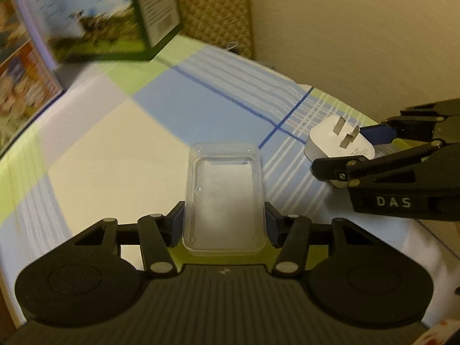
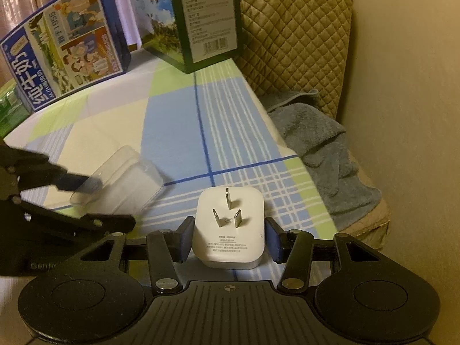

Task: Organize rigid objects
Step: 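Lift the charger and plastic case and carry both toward the cardboard box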

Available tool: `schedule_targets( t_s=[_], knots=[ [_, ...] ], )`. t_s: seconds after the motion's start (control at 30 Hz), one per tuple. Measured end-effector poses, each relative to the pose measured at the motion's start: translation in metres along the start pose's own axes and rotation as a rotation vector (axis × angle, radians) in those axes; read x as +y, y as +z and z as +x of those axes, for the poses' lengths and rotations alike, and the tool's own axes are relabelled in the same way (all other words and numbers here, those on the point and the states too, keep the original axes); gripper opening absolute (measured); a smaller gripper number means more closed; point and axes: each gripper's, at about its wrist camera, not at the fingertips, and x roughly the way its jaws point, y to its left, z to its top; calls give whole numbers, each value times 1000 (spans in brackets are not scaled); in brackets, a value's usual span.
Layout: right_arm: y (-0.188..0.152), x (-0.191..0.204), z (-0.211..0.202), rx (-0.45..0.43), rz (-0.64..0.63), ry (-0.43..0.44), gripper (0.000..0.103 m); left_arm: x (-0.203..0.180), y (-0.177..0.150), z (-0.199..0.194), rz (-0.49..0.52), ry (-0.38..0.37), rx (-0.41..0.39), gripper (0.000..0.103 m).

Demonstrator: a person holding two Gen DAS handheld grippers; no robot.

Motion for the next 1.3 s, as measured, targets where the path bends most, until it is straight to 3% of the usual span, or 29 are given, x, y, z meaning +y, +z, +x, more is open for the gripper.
schedule_targets(
  t_s=[0.27, 0.6, 0.87, 1.07, 1.3],
  knots=[
    [-21, 32, -11, 13, -102, 80, 48, -4, -51, -35, -195, 83, 27, 51],
    [-66, 83, -38, 48, -310, 254, 48, -2, -133, -91, -361, 189, 63, 52],
    [-99, 113, -58, 73, -450, 358, 48, -13, -177, -125, -468, 228, 81, 52],
    [-109, 125, -63, 78, -500, 357, 48, -18, -192, -137, -522, 220, 81, 52],
    [-105, 131, -62, 111, -479, 312, 49, -15, -183, -128, -536, 228, 88, 52]
  ],
)
